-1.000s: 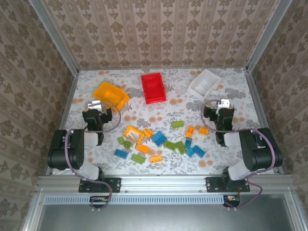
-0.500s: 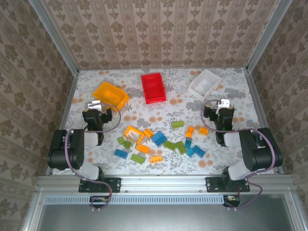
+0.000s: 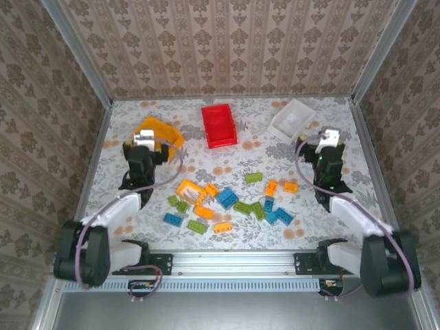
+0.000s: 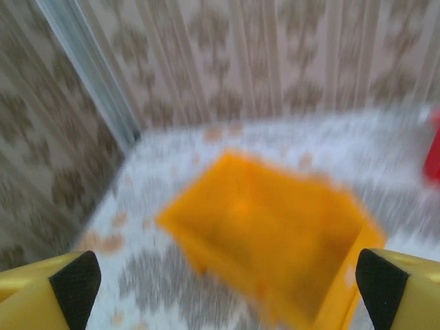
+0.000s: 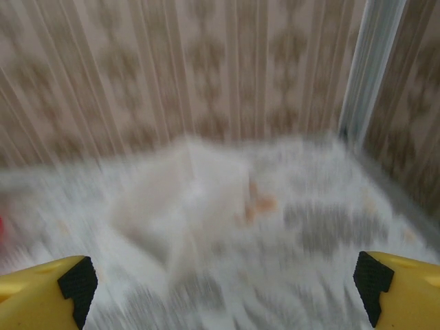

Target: Sort the legos into containers by color

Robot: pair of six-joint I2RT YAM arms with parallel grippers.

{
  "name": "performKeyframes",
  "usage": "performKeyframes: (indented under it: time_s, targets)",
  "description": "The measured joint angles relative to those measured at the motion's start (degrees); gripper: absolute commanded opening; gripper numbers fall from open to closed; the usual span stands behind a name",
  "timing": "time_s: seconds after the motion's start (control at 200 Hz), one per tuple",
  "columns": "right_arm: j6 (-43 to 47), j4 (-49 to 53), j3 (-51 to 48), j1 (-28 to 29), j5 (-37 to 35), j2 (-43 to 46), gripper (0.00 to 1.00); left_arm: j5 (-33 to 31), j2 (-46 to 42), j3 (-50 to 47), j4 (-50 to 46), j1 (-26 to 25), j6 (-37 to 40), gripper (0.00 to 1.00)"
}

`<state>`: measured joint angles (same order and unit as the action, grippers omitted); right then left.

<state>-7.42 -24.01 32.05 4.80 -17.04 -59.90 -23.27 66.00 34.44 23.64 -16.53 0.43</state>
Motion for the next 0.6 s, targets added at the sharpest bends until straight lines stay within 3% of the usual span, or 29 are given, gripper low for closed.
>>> performKeyframes:
  time_s: [0.115, 0.215, 0.29, 0.455, 0.6]
  targets:
    - [-12.0, 14.8, 16.5, -0.3, -2.5, 4.3, 1.0, -2.3, -1.5, 17.7, -21.6, -0.3, -16.0, 1.0]
    - [-19.0, 24.8, 24.5, -1.1, -0.3, 3.6, 0.95, 5.6, -0.2, 25.0, -33.2, 6.9, -27.0, 0.97]
    - [-22.8, 33.7, 29.8, -1.2, 2.8, -0.6, 0.84, 10.2, 3.8, 29.0, -44.3, 11.5, -33.3, 0.93]
    - [-28.0, 47.2, 35.8, -0.3, 11.2, -11.5, 0.84, 18.9, 17.1, 35.7, -62.8, 12.9, -39.2, 0.88]
    - [-29.9, 55.8, 38.9, 0.2, 17.3, -17.3, 0.84, 24.0, 22.6, 38.3, -69.1, 14.4, -41.4, 0.88]
